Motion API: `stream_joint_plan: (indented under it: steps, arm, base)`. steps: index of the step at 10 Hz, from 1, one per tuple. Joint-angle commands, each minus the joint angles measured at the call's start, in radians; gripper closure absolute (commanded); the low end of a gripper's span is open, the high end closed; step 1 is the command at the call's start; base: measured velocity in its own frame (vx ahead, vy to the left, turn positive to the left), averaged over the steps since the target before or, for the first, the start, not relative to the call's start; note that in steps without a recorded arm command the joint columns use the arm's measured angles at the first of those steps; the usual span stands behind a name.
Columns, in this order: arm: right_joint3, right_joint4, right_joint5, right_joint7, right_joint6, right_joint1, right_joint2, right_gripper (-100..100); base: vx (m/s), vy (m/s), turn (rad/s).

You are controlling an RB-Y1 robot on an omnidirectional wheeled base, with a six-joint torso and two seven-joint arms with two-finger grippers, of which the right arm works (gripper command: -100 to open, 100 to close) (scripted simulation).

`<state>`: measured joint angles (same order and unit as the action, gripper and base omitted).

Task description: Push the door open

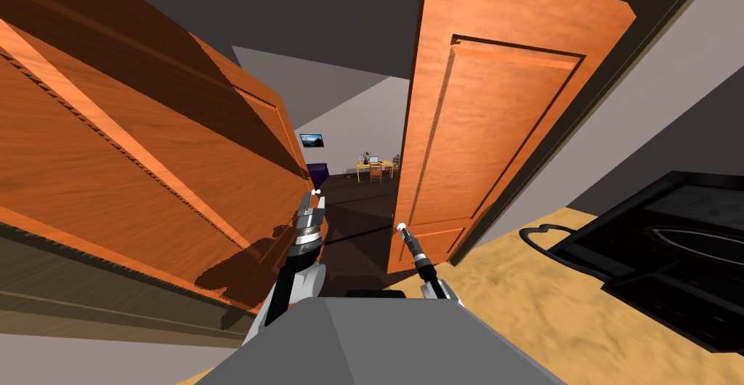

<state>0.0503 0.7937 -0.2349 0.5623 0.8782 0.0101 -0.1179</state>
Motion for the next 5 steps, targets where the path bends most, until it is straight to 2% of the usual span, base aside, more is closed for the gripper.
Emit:
stream_joint_plan:
  steps: [1,2,3,4,5]
  arm:
    - [0.002,0.000,0.017,-0.039,0.008,0.005,-0.004,100]
    - [0.001,0.001,0.043,-0.073,0.008,0.004,-0.003,100]
    - [0.001,0.001,0.043,-0.080,0.008,0.004,-0.003,100]
    - [-0.001,0.002,0.070,-0.118,0.008,0.004,-0.002,100]
    - [-0.001,0.002,0.070,-0.121,0.008,0.004,-0.002,100]
  base:
    - [0.048,0.002,0.029]
    - [0.039,-0.002,0.065]
    - [0.031,-0.005,0.024]
    - [0.037,0.009,0.050]
    - [0.035,0.002,0.022]
